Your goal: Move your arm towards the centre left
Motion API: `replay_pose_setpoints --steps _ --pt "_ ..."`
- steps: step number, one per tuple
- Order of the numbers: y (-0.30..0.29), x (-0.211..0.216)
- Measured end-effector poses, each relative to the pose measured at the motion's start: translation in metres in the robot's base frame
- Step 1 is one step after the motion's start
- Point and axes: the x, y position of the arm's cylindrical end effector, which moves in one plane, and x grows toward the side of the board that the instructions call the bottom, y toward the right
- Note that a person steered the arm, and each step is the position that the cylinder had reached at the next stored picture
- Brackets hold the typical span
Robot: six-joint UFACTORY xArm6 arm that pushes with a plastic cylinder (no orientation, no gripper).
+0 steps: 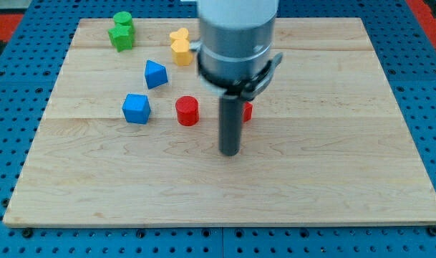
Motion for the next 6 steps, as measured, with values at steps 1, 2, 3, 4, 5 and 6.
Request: replay_pose_setpoints --steps 1,2,3,4,5,6 --pt "-0.134 0.016" --pt "-0.266 -0.005" --pt "-0.3 -0.034" --pt "-0.3 -0.047" --pt "-0.296 -0.132" --pt "-0.238 -0.214"
